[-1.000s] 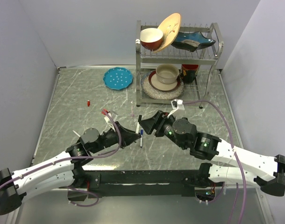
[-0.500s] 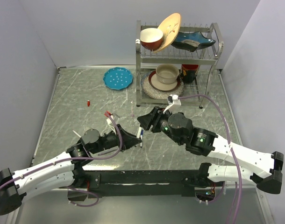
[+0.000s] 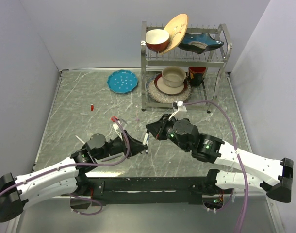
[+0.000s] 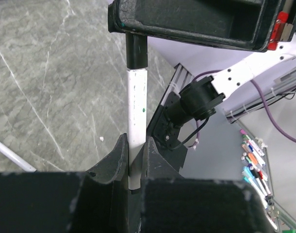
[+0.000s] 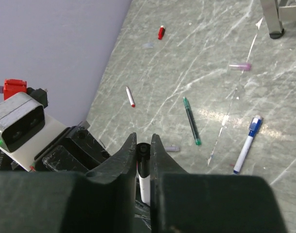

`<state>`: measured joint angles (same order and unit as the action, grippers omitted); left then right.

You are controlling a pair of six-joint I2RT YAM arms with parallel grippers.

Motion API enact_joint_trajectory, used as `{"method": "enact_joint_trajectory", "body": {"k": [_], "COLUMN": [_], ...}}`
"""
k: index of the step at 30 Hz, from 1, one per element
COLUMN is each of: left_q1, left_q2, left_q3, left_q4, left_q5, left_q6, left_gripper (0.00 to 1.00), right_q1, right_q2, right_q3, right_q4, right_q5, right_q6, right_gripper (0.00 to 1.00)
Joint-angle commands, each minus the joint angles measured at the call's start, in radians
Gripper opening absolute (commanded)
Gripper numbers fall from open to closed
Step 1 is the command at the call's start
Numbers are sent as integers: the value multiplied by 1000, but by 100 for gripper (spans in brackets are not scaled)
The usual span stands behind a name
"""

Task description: Insert the pens into the pen caps

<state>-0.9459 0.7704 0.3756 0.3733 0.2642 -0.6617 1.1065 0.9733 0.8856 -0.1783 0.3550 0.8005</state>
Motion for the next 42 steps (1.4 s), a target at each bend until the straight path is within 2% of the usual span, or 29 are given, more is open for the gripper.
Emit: {"method": "enact_joint_trajectory", "body": {"k": [1, 8, 15, 19, 29, 33, 35, 42], "left_q1": [1, 1, 2, 10, 105, 211, 228, 234], "left_q2": [16, 38, 116, 122, 167, 159, 147, 150], "left_q3": [55, 80, 178, 210, 275, 250, 232, 301], "left_q4": [55, 104, 29, 6, 24, 64, 116, 26], "left_q5": [-46, -186, -163, -180, -79, -14, -3, -13], "left_q6": [42, 105, 200, 221, 208, 160, 128, 162], "left_gripper": [1, 1, 1, 1, 1, 1, 1, 1], "right_q1": [6, 7, 33, 52, 105, 137, 148, 191], "right_q2": [-36, -58, -56, -36, -42, -38, -27, 28], "right_q3": [-53, -143, -224, -220, -315, -329, -344, -297], "right_q4": [10, 69, 134, 92, 232, 258, 275, 186], "right_q5": [-57, -112, -191, -197, -267, -274, -266, -243], "right_q6": [8, 69, 69, 52, 78, 100, 112, 109], "right_gripper": [1, 0, 0, 0, 0, 0, 0, 0]}}
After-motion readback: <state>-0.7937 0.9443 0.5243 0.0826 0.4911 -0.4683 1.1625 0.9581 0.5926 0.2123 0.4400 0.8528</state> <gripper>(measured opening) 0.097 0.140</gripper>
